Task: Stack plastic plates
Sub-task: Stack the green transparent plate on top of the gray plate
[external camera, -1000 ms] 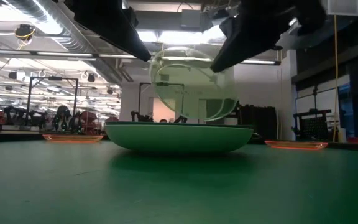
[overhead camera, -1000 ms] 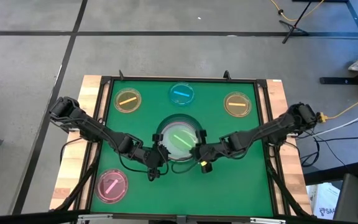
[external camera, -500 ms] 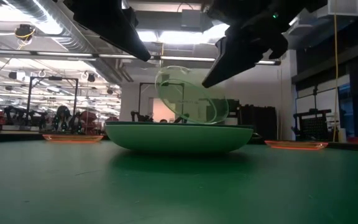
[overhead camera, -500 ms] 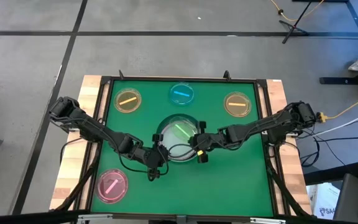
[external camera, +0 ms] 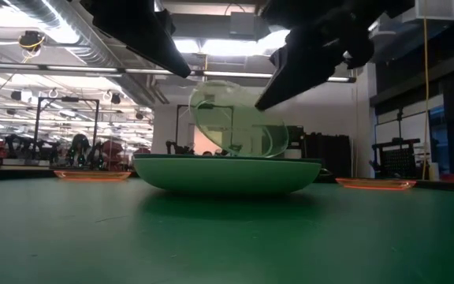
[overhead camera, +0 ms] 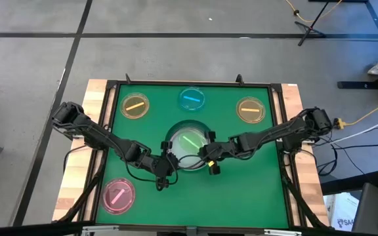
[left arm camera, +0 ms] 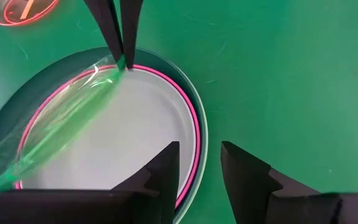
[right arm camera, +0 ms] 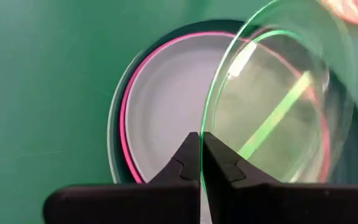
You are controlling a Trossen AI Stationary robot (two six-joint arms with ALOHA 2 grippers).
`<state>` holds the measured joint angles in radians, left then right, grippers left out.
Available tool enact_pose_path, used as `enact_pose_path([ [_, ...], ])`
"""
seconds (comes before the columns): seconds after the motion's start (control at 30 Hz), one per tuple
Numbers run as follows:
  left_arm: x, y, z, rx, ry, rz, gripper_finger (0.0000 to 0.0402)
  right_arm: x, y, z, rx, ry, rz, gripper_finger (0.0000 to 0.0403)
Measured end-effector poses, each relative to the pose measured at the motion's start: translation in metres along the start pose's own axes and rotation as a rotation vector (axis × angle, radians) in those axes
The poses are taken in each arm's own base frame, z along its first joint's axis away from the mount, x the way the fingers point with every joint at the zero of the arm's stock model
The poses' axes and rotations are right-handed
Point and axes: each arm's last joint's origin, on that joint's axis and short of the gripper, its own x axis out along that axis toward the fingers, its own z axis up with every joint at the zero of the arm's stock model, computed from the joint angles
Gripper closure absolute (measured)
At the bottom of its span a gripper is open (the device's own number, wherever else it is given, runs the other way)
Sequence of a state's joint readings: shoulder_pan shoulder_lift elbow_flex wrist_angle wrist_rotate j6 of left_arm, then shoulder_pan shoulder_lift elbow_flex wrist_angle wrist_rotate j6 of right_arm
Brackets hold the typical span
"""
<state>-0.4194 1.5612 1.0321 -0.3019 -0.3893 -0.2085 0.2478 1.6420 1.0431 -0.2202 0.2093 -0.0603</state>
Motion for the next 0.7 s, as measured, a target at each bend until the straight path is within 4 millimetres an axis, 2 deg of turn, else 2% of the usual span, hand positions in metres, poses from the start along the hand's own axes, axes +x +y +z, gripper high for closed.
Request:
enact_pose_path([
  [0.27, 0.000, 0.000, 0.000, 0.002, 0.005, -0.007, 0.0291, 0.018, 0.004, -0.010, -0.015, 0.066, -0.004, 0.0402],
  [0.53, -0.001, -0.004, -0.001, 0.008, 0.009, -0.037, 0.0291, 0.019, 0.005, -0.010, -0.014, 0.067, -0.001, 0.0402],
  [0.7, -0.016, -0.009, -0.001, 0.025, 0.006, -0.106, 0.0291, 0.022, 0.007, -0.010, -0.008, 0.055, 0.075, 0.0402],
])
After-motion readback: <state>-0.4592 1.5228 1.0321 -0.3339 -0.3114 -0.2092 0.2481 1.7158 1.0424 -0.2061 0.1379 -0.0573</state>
